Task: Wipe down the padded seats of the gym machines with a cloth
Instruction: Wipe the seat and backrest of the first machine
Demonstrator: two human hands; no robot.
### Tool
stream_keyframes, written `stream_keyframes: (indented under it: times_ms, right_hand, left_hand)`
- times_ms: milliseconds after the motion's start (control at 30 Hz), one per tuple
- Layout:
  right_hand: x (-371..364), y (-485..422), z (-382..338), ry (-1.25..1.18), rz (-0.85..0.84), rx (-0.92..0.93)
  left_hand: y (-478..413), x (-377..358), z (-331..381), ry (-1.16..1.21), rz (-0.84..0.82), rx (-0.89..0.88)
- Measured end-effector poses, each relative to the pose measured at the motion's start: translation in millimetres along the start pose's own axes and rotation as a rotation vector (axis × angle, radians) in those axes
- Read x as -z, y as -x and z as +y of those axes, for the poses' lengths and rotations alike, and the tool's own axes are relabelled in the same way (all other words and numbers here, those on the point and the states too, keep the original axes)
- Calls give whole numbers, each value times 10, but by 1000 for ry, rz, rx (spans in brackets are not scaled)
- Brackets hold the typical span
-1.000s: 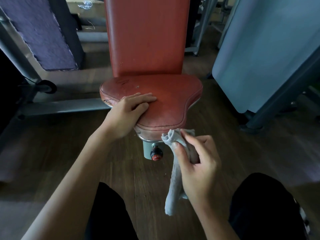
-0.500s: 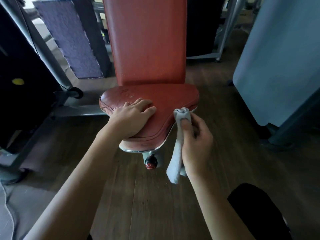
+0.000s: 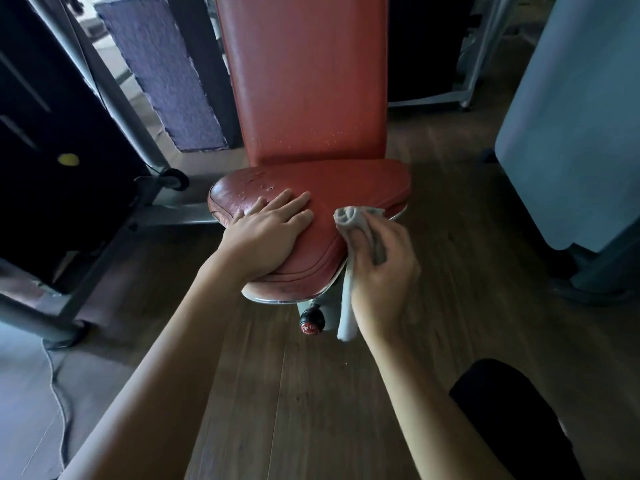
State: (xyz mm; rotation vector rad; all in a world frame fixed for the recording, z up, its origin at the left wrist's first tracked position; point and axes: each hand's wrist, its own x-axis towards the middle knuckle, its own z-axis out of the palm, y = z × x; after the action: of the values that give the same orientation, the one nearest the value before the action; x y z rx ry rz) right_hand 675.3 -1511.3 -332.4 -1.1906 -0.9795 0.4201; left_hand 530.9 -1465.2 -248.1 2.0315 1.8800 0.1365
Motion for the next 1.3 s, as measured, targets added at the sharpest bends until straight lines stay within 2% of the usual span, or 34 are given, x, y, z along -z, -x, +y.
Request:
stream_keyframes:
  times_ms: [133, 200, 267, 400, 533, 667, 833, 1000, 1133, 1300]
  right_hand:
    - [36, 372, -178, -145, -44, -117]
    - [95, 595, -282, -190, -83, -90]
    - [94, 522, -222, -153, -98, -56]
    - [40, 128, -81, -126, -4, -166]
    - [82, 364, -185, -224, -88, -247]
    - [181, 258, -202, -147, -168, -192]
    - [8, 10, -146, -28, -37, -137]
    - [301, 152, -242, -113, -220, -196]
    - [325, -107, -160, -18, -59, -107]
    - [57, -542, 126, 32, 143, -171]
  left_hand:
    - [5, 10, 8, -7, -6, -7]
    - [22, 8, -18, -14, -11, -17]
    - [35, 10, -24, 3, -7, -12]
    - [7, 16, 19, 8, -1, -11]
    - [-12, 19, 13, 17, 5, -7]
    - [-52, 21, 16, 16, 11, -13]
    - [-90, 7, -15, 26, 20, -37]
    - [-161, 26, -38, 21, -2, -79]
    - [-170, 43, -44, 17, -28, -93]
    - [-255, 78, 13, 7, -62, -203]
